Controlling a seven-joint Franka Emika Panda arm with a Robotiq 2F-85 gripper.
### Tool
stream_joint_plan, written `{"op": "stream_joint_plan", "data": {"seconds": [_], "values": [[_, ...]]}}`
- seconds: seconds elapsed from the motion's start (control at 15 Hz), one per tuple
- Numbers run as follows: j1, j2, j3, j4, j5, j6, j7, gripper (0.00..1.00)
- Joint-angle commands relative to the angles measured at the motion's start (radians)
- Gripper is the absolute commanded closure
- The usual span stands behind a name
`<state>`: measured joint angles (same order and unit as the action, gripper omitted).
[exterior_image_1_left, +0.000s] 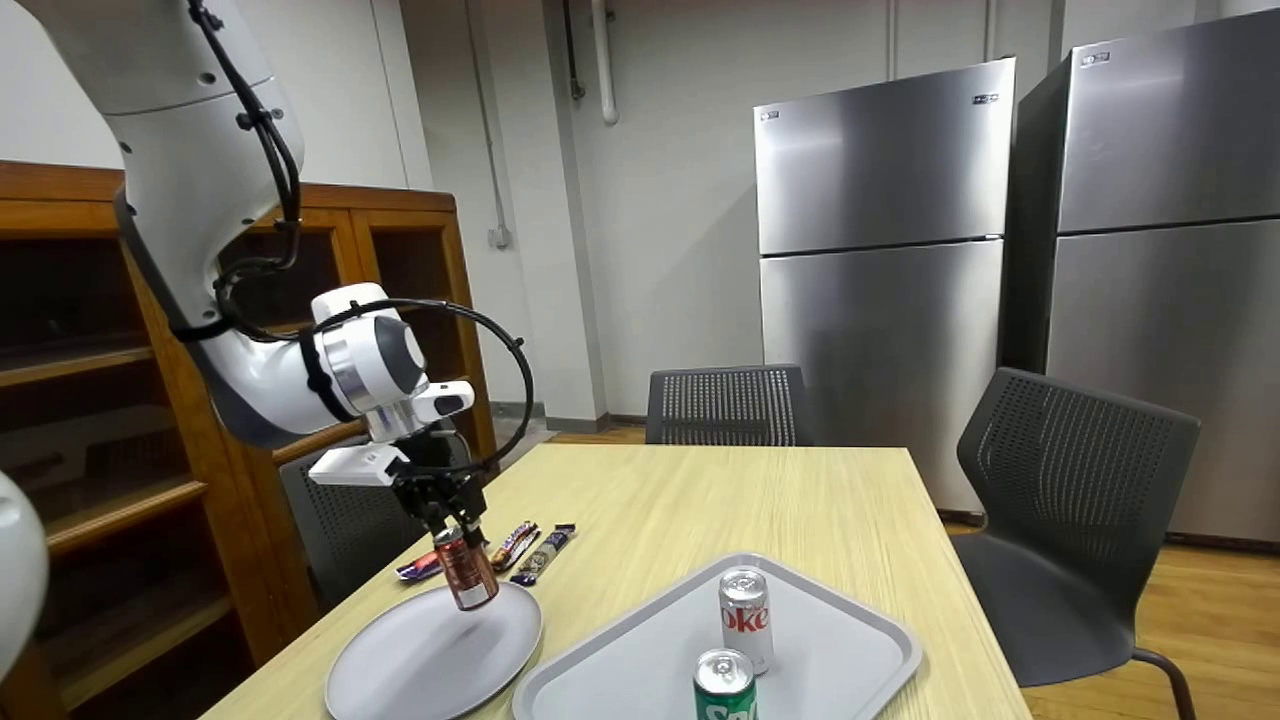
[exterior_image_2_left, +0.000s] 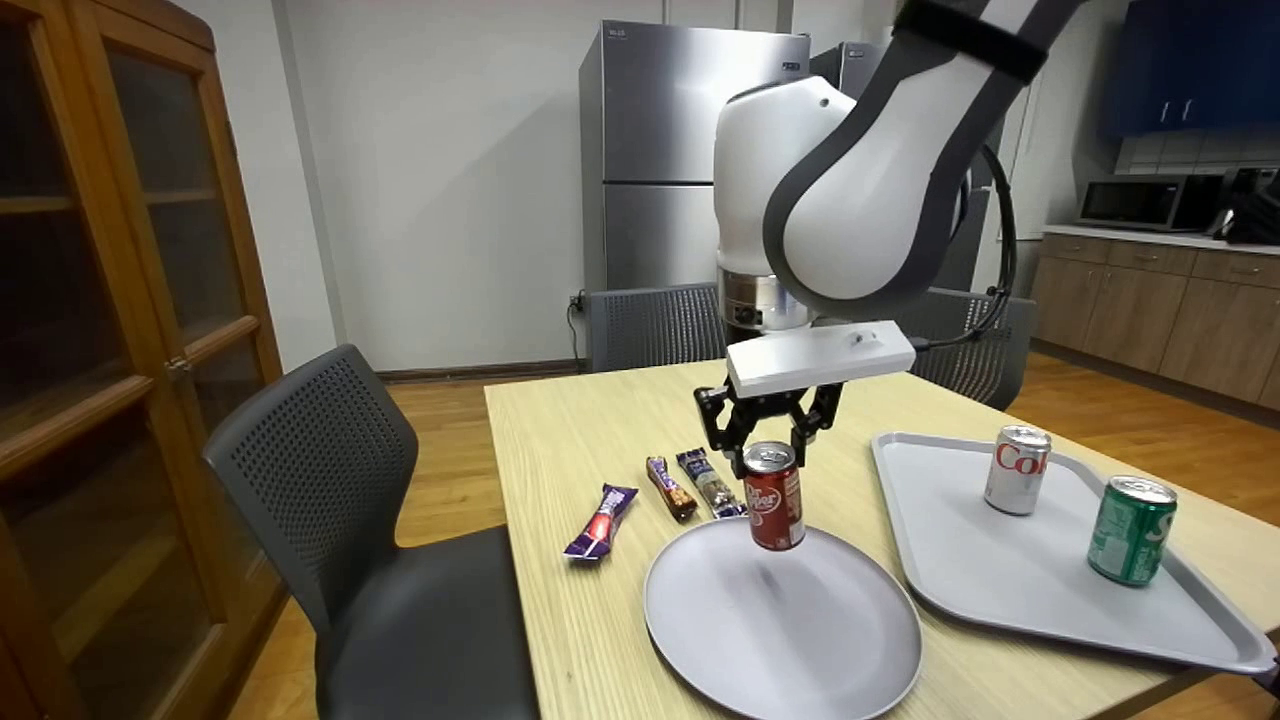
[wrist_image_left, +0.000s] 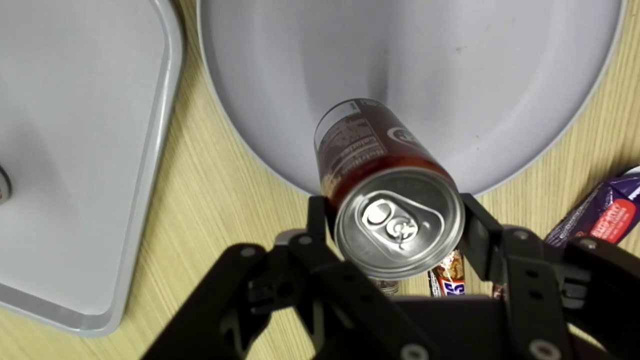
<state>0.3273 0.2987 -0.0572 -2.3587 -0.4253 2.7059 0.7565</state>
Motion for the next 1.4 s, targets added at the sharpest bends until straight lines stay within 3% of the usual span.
{"op": "stream_joint_plan", "data": {"seconds": [0.0,1.33], "values": [[0.008,0.017,0.022,0.042,0.031,-0.03,-0.001,0.6],[0.009,0.063,0.043,0.052,0.117,-0.01,-0.051,0.6]]}}
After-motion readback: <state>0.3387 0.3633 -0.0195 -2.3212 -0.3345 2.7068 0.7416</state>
